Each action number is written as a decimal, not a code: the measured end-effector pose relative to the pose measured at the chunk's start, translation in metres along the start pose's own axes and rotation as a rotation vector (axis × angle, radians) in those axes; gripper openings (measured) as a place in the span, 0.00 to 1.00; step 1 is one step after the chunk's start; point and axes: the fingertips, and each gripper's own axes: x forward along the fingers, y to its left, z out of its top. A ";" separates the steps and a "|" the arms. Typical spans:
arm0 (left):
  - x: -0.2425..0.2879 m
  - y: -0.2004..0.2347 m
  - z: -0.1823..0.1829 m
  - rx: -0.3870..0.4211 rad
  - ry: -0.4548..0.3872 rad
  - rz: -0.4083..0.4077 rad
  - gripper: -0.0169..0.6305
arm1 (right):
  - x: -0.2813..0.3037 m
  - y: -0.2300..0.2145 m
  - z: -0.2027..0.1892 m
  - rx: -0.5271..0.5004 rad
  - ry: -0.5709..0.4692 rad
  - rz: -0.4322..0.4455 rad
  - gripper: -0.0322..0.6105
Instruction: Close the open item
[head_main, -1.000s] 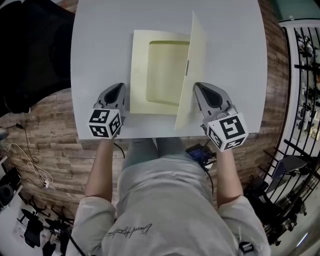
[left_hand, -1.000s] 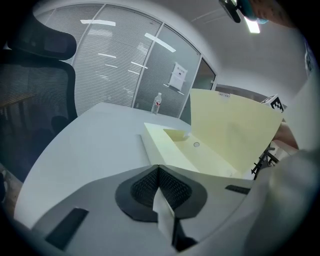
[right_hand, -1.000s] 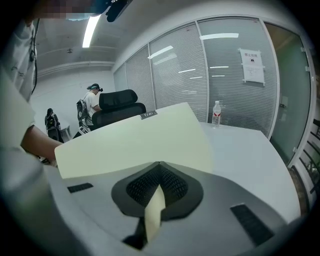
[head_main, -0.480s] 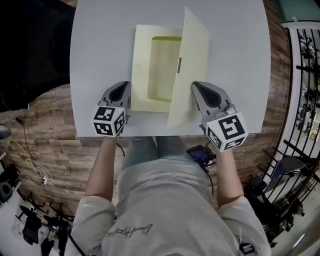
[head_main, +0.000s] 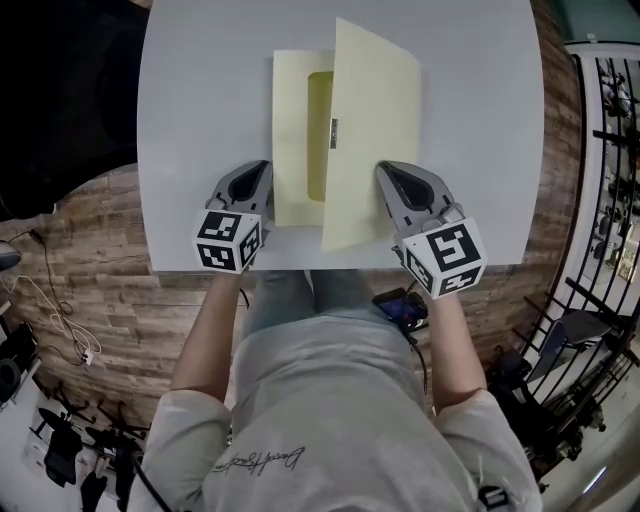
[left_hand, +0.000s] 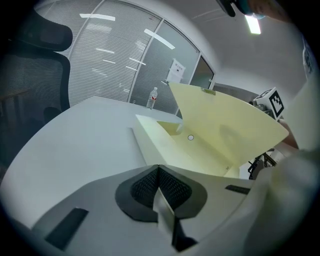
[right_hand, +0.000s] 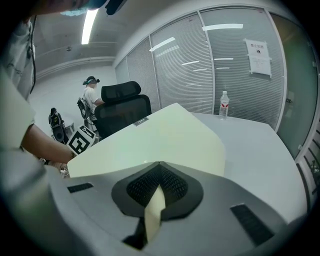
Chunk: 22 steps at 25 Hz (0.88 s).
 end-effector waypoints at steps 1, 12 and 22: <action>0.001 -0.002 0.000 0.002 -0.002 0.000 0.04 | 0.002 0.001 -0.002 -0.004 0.009 0.001 0.07; 0.008 -0.025 -0.002 0.001 -0.017 -0.018 0.04 | 0.023 0.012 -0.030 -0.048 0.134 -0.012 0.07; 0.014 -0.035 0.001 -0.010 -0.030 -0.026 0.04 | 0.031 0.011 -0.045 -0.052 0.201 -0.009 0.07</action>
